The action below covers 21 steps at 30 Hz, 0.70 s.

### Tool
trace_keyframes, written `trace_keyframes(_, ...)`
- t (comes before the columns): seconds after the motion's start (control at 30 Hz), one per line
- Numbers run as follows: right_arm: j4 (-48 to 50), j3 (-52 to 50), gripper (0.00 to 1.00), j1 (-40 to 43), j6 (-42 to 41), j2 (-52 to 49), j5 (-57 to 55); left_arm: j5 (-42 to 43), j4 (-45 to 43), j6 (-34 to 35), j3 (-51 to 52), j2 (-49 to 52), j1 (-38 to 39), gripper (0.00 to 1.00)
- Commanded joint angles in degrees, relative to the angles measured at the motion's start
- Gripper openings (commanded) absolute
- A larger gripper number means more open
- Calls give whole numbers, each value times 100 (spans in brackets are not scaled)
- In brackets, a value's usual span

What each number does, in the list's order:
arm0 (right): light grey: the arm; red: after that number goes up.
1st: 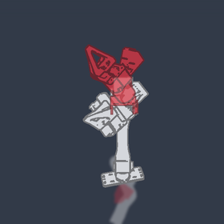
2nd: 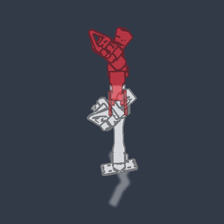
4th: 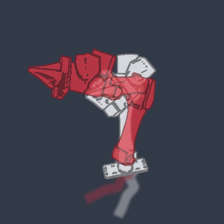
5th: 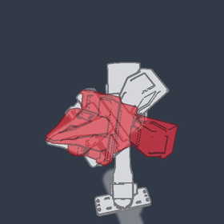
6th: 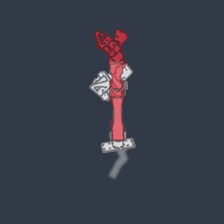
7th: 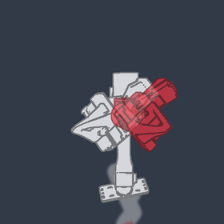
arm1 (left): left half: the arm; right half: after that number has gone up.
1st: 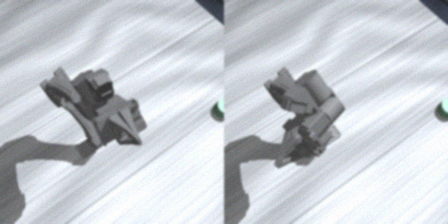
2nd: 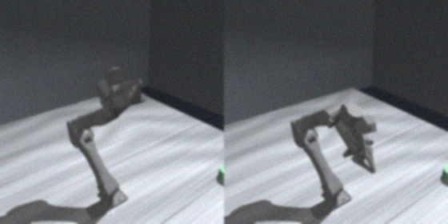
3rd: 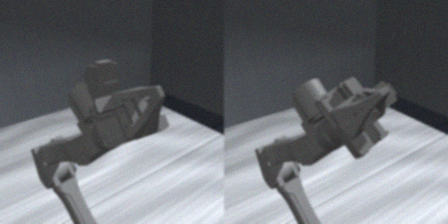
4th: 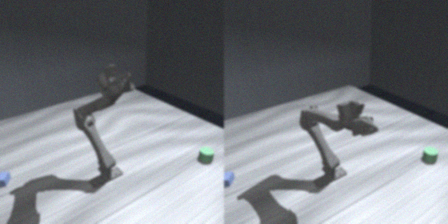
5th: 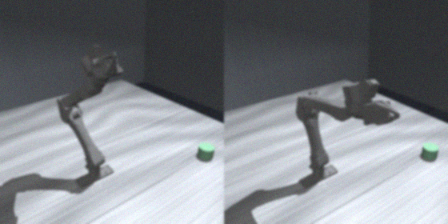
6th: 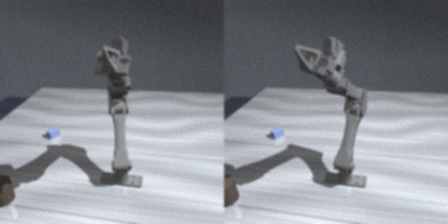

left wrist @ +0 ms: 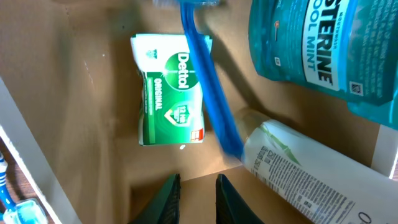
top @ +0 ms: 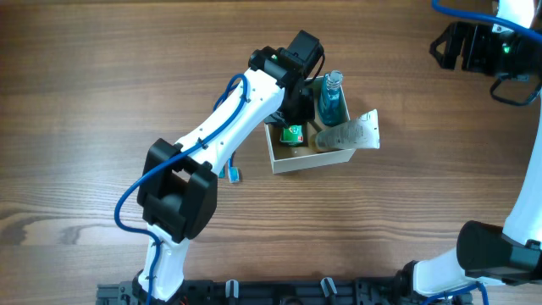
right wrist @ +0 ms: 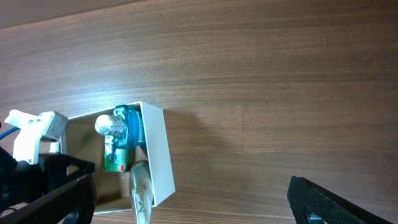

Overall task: Pack container
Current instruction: 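Carry the razor into the box beside the soap and release it, then withdraw the left gripper back over the Colgate toothpaste tube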

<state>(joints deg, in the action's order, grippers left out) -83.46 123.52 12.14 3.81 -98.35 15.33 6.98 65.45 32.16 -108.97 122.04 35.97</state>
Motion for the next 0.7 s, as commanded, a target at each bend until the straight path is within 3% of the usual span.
trace_keyframes(0.0,17,11,100,-13,55,-11,-72,44,13,-240,44,68,28,38)
trace_keyframes(0.1,17,11,100,-13,52,-11,-72,48,-103,-234,13,55,-52,49)
trace_keyframes(0.4,17,11,100,-13,52,-11,-72,15,61,-236,-861,-428,-1185,64)
trace_keyframes(0.67,17,11,100,-13,55,-11,-74,-767,1606,-396,-616,-654,-2111,62)
